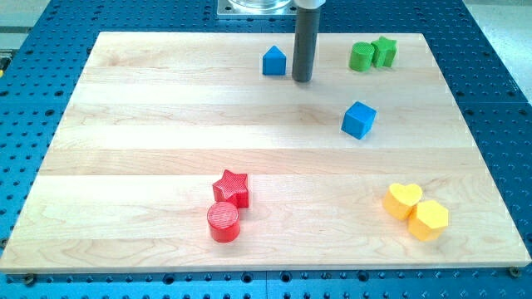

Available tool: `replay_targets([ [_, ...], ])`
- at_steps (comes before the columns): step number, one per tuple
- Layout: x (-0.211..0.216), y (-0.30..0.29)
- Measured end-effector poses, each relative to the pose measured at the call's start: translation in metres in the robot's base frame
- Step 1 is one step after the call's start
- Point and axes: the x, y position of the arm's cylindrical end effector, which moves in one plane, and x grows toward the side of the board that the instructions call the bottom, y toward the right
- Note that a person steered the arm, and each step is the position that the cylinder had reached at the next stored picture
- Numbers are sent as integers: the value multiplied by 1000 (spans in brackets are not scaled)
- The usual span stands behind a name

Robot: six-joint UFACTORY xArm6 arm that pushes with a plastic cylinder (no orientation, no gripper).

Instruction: Move the triangle to the top left

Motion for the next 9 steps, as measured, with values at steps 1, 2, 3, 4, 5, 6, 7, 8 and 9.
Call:
replay_targets([
  [1,-12,-52],
  [2,-12,-147],
  [3,-20,-187],
  [4,-21,-159],
  [5,-51,-159],
  [6,-56,-156],
  [7,-50,-241],
  [8,-42,-237],
  [9,-42,-277],
])
